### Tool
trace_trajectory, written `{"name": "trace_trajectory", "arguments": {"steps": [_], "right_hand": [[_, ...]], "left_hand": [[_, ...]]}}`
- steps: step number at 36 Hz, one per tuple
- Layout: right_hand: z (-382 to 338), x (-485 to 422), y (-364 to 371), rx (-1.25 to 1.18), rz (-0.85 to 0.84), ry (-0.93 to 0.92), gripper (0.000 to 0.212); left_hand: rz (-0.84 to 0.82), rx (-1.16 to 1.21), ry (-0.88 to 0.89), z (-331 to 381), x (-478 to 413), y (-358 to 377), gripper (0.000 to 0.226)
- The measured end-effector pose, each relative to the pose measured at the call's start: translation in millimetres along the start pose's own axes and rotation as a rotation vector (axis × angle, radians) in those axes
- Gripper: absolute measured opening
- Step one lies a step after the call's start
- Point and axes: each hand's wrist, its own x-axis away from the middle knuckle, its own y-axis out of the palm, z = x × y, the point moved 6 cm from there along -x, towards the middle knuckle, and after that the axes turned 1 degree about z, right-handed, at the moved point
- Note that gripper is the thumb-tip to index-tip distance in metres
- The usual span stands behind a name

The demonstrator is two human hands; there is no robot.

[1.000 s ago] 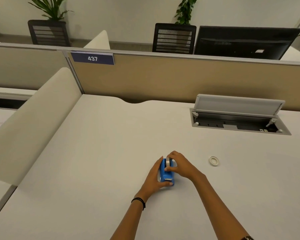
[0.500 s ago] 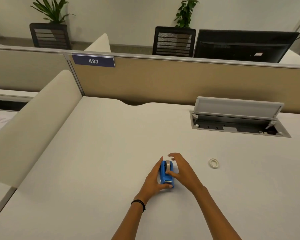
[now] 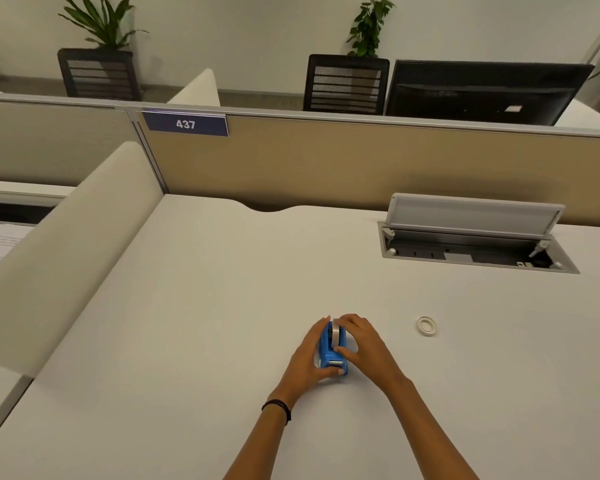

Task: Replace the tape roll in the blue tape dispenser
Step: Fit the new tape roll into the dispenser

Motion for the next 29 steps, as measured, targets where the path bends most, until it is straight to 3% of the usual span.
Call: {"name": "trace_trajectory", "arguments": {"steps": [9,15,23,26,29], "right_hand": [[2,0,3,0.01,0.006,0.001,0.046],[-1,4,1,-0.045,0.033,-0.011,0.043],[-2,15,-6,-0.051,0.124,-0.024,0.029],[0,20,-5,-0.048,0.162,-0.035,0.045],[-2,22,-5,-0.032,0.18,-0.056,0.033]], "left_hand": [[-0.053,0.055,-0.022,2,2,-2,0.087],[-0.025,0.2,-0.12,7,1,-5,0.053],[0.044,0.158,-0.12,21,-4,-7,0.048],[0.049,0.101,-0.097,22,-5,-7,0.044],[0.079,0.099,-0.095,23,-6,-7,0.049]]}}
